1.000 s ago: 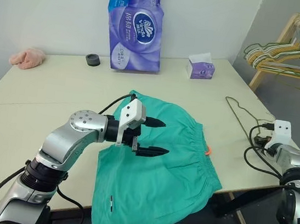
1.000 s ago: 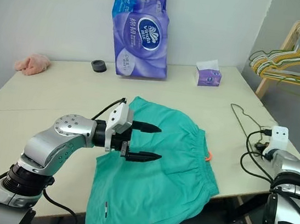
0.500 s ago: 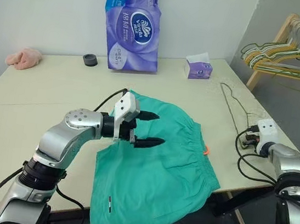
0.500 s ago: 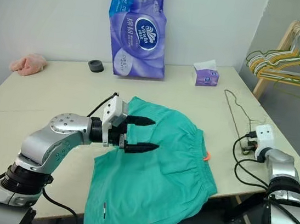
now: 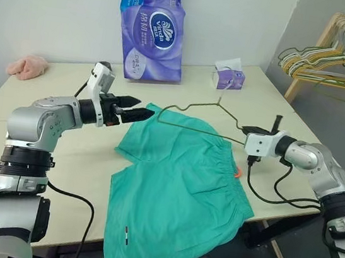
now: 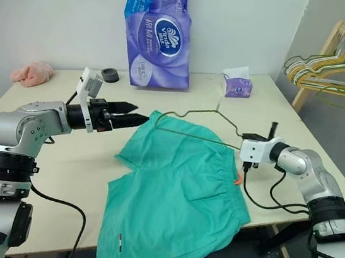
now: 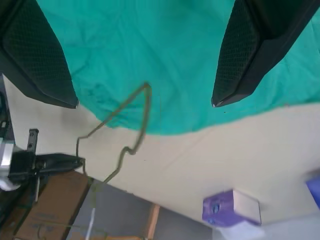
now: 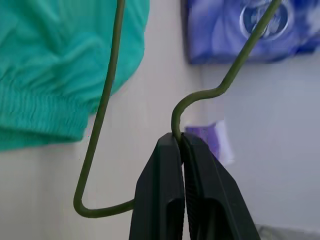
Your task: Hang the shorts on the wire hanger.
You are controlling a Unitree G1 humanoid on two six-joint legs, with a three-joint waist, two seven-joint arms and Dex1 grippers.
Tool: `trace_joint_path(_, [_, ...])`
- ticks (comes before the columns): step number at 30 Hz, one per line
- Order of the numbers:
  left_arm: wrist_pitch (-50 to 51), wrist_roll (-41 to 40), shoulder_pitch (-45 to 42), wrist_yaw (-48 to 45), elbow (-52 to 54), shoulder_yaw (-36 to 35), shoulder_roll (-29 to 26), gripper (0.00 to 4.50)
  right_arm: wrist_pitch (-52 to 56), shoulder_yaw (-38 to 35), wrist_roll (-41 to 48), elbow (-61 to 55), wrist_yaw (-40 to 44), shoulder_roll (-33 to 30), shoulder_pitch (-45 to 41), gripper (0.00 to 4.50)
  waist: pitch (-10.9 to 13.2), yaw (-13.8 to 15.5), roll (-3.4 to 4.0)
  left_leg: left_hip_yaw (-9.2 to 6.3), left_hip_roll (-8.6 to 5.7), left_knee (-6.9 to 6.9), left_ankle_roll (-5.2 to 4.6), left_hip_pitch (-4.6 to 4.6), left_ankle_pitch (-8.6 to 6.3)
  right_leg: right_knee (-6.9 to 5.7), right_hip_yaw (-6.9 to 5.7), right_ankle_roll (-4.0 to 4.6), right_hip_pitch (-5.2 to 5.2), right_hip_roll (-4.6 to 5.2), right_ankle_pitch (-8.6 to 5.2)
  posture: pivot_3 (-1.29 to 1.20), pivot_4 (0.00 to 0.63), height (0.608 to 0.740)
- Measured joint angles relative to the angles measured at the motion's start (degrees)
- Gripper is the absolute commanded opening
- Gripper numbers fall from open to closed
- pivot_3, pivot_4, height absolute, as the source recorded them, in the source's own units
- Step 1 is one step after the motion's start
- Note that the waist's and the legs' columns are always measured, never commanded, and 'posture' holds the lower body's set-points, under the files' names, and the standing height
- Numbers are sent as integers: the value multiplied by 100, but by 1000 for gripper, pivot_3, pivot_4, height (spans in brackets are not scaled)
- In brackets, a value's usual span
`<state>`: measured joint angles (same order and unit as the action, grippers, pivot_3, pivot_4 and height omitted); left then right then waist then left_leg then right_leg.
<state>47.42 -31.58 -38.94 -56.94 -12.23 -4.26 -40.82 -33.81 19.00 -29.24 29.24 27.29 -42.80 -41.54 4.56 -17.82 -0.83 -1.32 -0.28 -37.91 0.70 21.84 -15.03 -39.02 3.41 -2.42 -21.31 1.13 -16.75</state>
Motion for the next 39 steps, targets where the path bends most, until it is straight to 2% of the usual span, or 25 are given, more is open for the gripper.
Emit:
trace_joint_path(3, [95,12,248,-267,147,222,-82,4500,-498,134,-322,-36,-247,7,-83,27,0,4,-1,0,0,-1,0,0,0,0,0,1,1,7,0,-305,58,740])
trace_joint_path(8, [61,50,622,-767,751,757,-190,4500,-972,478,-558,-34,-180,125,-139,27,0,8,-1,-1,0,-2,0,-2,0,-2,0,2,3,12,1,-305,58,740])
trace_joint_path(14, [-137,144,778,-1130,1086,978,-370,4500,-1093,545,-560,-30,12,203,-234,27,0,6,-1,-2,1,-1,0,-2,0,-1,0,2,2,12,1,-301,56,740])
trace_joint_path(18, [-618,558,1098,-1362,1268,1341,-610,4500,-1101,545,-545,-28,122,224,-237,27,0,5,-1,-2,3,0,0,-6,0,-3,1,3,3,11,1,-302,56,740])
trace_joint_path(21, [-910,878,1181,-1315,1163,1524,-594,3897,-1100,535,-519,-28,149,232,-238,0,1,10,-1,-2,1,-3,-1,-4,0,-3,1,3,3,12,1,-304,56,740])
trace_joint_path(25, [-1171,1143,1163,-1145,961,1523,-460,2682,-1097,532,-375,-34,170,265,-238,0,0,17,-1,-1,-2,-4,-1,-3,0,-2,1,3,4,12,1,-310,54,740])
trace_joint_path(33, [-1166,1131,1164,-1119,933,1506,-264,217,-1078,471,-310,-51,294,224,-236,0,0,-2,-1,-2,4,-2,-1,-4,0,-3,1,3,3,13,1,-313,56,740])
trace_joint_path(34, [-1160,1128,1165,-1119,936,1499,-264,12,-1076,467,-287,-54,357,207,-234,244,0,-4,-1,-3,4,-2,-1,-4,0,-3,1,3,3,13,1,-313,56,740])
trace_joint_path(36, [-1139,1126,1166,-1097,935,1440,-250,0,-1105,467,-104,-156,489,194,-218,752,0,-6,-1,-4,4,-2,-1,-3,0,-4,0,3,2,13,1,-313,56,740])
trace_joint_path(39, [-1120,1119,1169,-1098,955,1397,-182,0,-1077,460,186,-379,738,199,-195,1752,0,-4,-1,-4,4,-2,-1,-3,-1,-3,-1,3,4,14,1,-313,57,740])
